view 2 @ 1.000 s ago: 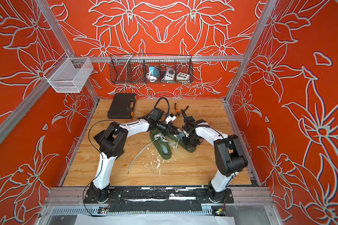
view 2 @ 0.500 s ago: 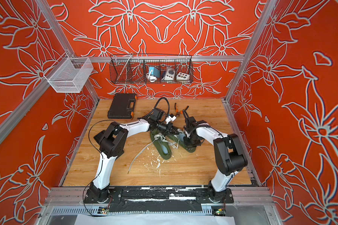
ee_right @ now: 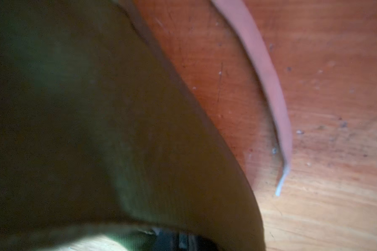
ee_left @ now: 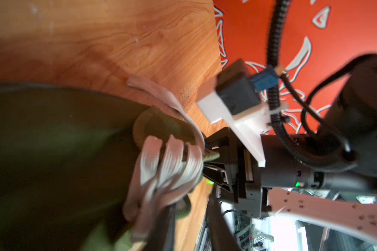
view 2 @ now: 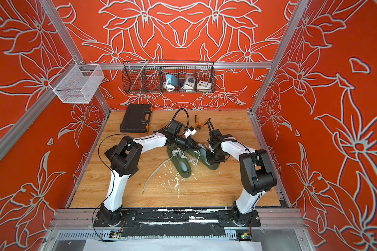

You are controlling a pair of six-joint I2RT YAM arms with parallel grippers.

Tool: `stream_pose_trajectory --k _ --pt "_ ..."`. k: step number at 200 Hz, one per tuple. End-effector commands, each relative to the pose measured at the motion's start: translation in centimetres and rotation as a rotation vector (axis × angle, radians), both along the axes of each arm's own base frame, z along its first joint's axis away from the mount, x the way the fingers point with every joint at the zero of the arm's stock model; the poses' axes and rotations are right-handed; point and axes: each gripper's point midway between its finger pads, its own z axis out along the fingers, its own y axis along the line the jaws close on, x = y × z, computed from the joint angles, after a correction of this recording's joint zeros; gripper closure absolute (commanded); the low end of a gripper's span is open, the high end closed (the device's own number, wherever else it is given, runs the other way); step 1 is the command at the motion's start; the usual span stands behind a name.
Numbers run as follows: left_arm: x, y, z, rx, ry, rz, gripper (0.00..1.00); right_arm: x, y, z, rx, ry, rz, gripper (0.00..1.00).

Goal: Insert the insole into the shoe

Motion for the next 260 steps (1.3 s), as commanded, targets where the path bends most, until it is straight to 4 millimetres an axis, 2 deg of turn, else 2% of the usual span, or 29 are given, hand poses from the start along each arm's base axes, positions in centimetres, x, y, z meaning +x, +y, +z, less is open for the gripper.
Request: stream_pose_trajectory --k 1,21,37,61,74,92,131,154,162,173,194,210,221,232,260 --pt "0.1 0.2 4.0 -0.014 -0.071 0.014 0.63 -1.1 -0.5 -2.8 -0.033 0.064 -0.023 0.89" --pt "0.3 0.9 6.2 0.015 -0.120 0.054 0.59 -1.2 -0.4 -2.7 -0.025 0.064 -0.029 0.88" --pt "0.4 1.9 6.8 0.081 -0.152 0.099 0.59 -0.8 0.0 -1.9 -0.005 0.042 -0.037 0.88" --pt "-0.7 3.4 6.2 0.216 -0.193 0.139 0.58 0.1 0.5 1.4 0.031 -0.047 -0.047 0.87" --pt "-1.3 4.0 5.7 0.303 -0.225 0.157 0.58 0.1 0.8 2.2 0.057 -0.057 -0.053 0.86" --pt "-2.3 3.6 5.5 0.363 -0.274 0.156 0.55 0.2 1.3 1.8 0.087 -0.041 -0.057 0.87" --pt "-4.0 1.5 3.3 0.380 -0.253 0.124 0.53 0.5 1.9 1.0 0.122 -0.035 -0.069 0.87" --pt "-3.9 0.9 3.6 0.358 -0.250 0.138 0.53 -0.3 1.0 -1.8 0.076 0.005 -0.065 0.87" --pt "-3.8 0.9 3.7 0.360 -0.254 0.137 0.53 -0.6 0.7 -2.1 0.050 0.034 -0.050 0.88" --pt "-3.7 1.0 4.0 0.370 -0.263 0.132 0.53 -0.7 0.2 -0.8 -0.017 0.013 -0.032 0.86" --pt "-3.5 1.2 4.1 0.376 -0.267 0.135 0.53 -1.1 -0.3 3.2 -0.068 -0.098 -0.037 0.81" --pt "-3.4 1.4 4.0 0.374 -0.263 0.135 0.53 -1.9 -1.4 4.2 -0.120 -0.104 -0.049 0.79" --pt "-3.5 1.4 4.0 0.373 -0.263 0.131 0.53 -2.3 -2.1 3.6 -0.158 -0.086 -0.044 0.79" --pt "-3.6 1.5 3.9 0.374 -0.262 0.123 0.53 -2.4 -2.6 2.1 -0.191 -0.058 -0.044 0.79" --pt "-3.6 2.3 4.0 0.380 -0.264 0.126 0.52 -1.2 -2.4 -1.7 -0.200 0.017 -0.023 0.81"
